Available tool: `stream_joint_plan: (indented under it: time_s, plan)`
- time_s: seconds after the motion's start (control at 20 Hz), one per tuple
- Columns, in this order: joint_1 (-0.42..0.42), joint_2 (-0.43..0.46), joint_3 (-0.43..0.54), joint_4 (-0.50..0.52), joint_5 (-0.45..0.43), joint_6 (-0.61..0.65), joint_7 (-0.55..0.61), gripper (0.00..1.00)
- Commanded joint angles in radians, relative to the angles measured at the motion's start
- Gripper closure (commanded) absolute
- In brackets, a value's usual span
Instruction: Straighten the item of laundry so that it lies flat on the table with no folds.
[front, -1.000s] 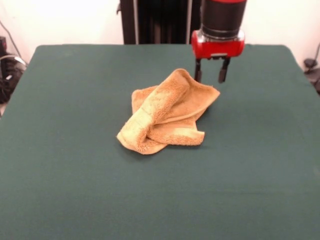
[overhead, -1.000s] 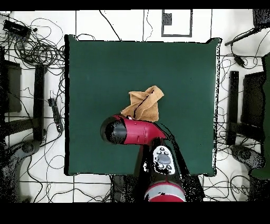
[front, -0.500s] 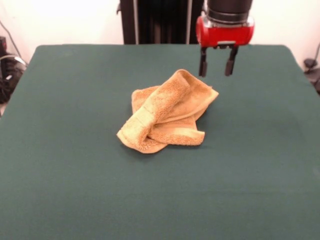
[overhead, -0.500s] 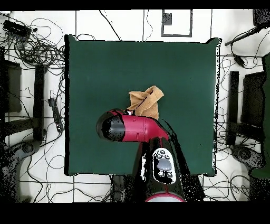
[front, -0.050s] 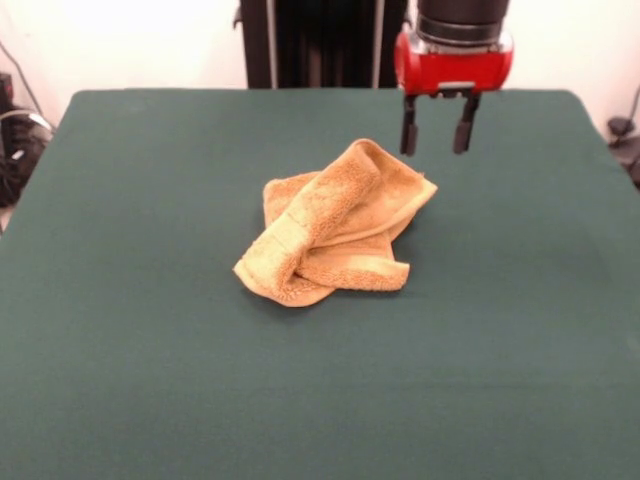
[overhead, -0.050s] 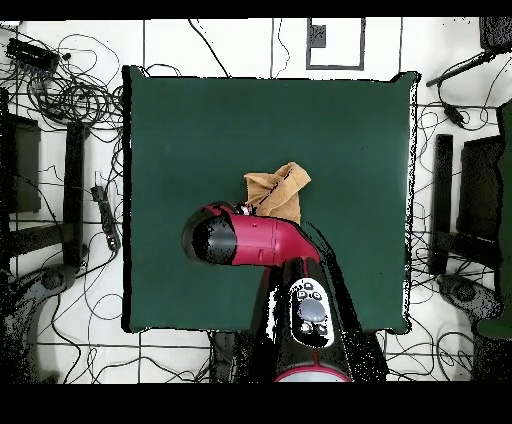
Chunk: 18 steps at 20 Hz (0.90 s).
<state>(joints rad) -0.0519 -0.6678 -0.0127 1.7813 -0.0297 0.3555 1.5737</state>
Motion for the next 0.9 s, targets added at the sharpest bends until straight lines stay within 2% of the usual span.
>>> stream_joint_plan:
  time_s: [0.05,0.4,0.9]
  plan:
    - [0.007,0.036,0.086,-0.009,0.041,0.05,0.157,0.0]
    - [-0.004,0.061,0.095,-0.006,0.033,0.02,0.149,0.0]
    - [-0.03,0.162,0.111,0.002,0.005,-0.096,0.147,0.0]
